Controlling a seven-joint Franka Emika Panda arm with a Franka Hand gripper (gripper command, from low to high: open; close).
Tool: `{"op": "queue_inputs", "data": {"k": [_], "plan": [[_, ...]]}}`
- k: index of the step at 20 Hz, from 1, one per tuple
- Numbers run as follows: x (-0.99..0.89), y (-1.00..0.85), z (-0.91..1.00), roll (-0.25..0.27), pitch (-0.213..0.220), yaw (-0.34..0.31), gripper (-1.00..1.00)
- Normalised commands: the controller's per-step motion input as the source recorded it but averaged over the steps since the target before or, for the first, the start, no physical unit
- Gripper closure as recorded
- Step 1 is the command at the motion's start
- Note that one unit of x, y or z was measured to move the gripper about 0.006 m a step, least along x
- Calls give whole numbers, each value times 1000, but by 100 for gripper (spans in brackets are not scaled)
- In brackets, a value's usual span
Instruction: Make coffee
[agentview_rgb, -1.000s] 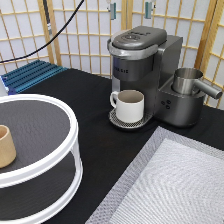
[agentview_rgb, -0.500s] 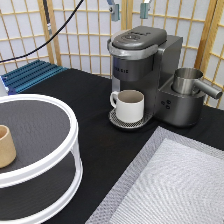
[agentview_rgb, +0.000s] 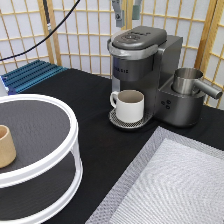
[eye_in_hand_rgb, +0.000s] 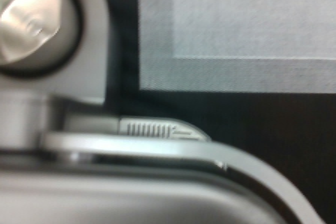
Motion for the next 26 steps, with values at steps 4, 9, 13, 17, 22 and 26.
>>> {"op": "queue_inputs", "data": {"k": [4, 9, 13, 17, 22, 26], "plan": [[26, -467, 18, 103, 2, 0, -100], [-29, -14, -312, 24, -10, 5, -100], [-262, 131, -326, -6, -13, 69, -100], [-109, 335, -87, -40, 0, 78, -100], [-206, 46, -193, -8, 0, 71, -100], [-34, -249, -163, 3, 0, 45, -100]]}}
